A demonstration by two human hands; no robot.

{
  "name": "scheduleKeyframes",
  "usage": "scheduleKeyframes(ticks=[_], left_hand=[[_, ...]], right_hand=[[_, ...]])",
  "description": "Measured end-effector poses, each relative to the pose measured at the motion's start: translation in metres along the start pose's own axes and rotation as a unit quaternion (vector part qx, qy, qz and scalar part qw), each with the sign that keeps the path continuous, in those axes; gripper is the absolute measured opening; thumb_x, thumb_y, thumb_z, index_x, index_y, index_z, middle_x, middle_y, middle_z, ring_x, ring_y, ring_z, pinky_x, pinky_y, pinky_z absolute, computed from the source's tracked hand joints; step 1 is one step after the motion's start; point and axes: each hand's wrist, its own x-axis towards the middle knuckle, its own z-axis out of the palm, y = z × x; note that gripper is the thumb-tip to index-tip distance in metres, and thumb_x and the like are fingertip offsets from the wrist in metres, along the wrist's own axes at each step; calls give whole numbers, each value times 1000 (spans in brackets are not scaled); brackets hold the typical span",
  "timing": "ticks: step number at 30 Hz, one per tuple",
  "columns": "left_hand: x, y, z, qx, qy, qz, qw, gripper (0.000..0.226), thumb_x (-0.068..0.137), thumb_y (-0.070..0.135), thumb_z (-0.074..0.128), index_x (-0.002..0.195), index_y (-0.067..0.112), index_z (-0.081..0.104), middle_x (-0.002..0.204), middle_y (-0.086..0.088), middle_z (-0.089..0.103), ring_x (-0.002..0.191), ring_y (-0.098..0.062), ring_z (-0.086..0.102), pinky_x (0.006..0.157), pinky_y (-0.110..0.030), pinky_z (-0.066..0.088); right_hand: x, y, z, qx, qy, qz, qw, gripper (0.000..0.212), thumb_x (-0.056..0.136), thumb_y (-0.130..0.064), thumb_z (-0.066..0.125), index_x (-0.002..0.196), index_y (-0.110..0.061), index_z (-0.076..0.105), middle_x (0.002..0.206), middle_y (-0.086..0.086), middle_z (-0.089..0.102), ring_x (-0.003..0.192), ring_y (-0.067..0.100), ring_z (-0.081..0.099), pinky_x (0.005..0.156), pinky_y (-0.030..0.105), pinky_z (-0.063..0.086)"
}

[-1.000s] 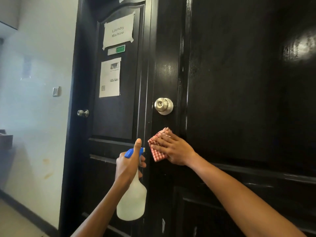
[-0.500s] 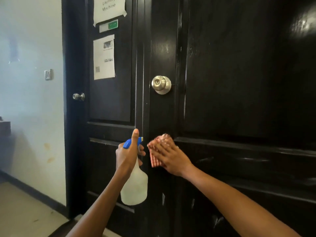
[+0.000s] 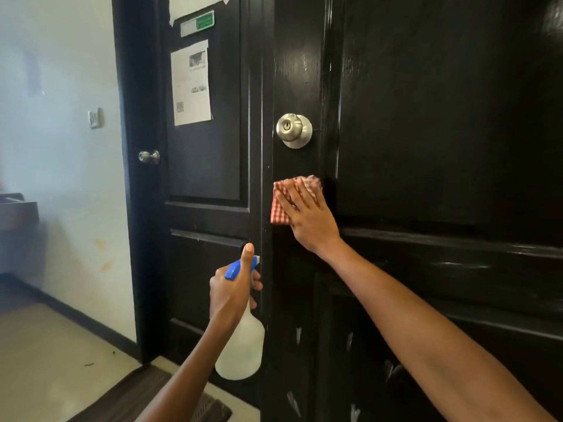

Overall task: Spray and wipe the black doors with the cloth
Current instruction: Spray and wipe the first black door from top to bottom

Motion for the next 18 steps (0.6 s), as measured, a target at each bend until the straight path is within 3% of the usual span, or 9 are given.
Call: scheduleKeyframes(ticks=[2, 5, 7, 12, 15, 18], left_hand=[[-3, -7, -2, 8, 0, -2, 1000, 59, 89, 62, 54, 84, 6, 71, 69, -12, 69, 60, -23, 68, 48, -29, 54], [-6, -14, 0, 14, -10, -8, 1000, 61, 89, 63, 54, 85, 4, 70, 68, -11, 69, 59, -23, 68, 48, -28, 54], [-7, -13, 7, 13, -21, -11, 1000, 60, 88, 63, 54, 86, 6, 71, 68, -10, 69, 62, -25, 69, 48, -27, 53], [-13, 9, 35, -13, -64, -13, 998, 57, 87, 64, 54, 87, 9, 71, 72, -10, 71, 65, -24, 70, 50, -29, 54], [-17, 22, 52, -33, -95, -6, 995, 59, 87, 64, 55, 86, 7, 70, 72, -12, 70, 63, -23, 68, 51, -31, 54], [-18, 31, 64, -36, -114, -3, 993, 61, 87, 65, 54, 85, 6, 70, 71, -11, 70, 62, -23, 68, 51, -30, 55]], right_hand=[[-27, -9, 15, -1, -22, -49, 999, 78, 99, -23, 47, 164, -22, 5, 171, 10, -5, 156, 33, -10, 125, 55, -9], [-102, -19, 40, -7, -122, -180, 976, 79, 98, -25, 51, 164, -25, 7, 169, 7, -5, 155, 30, -11, 120, 48, -26], [-139, -9, 47, -23, -140, -207, 968, 79, 99, -31, 52, 164, -27, 7, 170, 6, 0, 156, 28, -7, 120, 44, -26], [-148, 38, 6, -56, -90, -128, 986, 74, 96, -34, 43, 164, -26, 13, 169, 7, 8, 157, 29, 6, 126, 49, -7], [-157, 74, -25, -59, -61, -19, 996, 74, 92, -30, 47, 162, -24, 24, 168, 8, 23, 155, 32, 18, 125, 58, 11], [-202, 115, -46, -78, -30, 55, 995, 78, 89, -27, 62, 160, -22, 30, 166, 10, 29, 154, 34, 24, 123, 61, 17]])
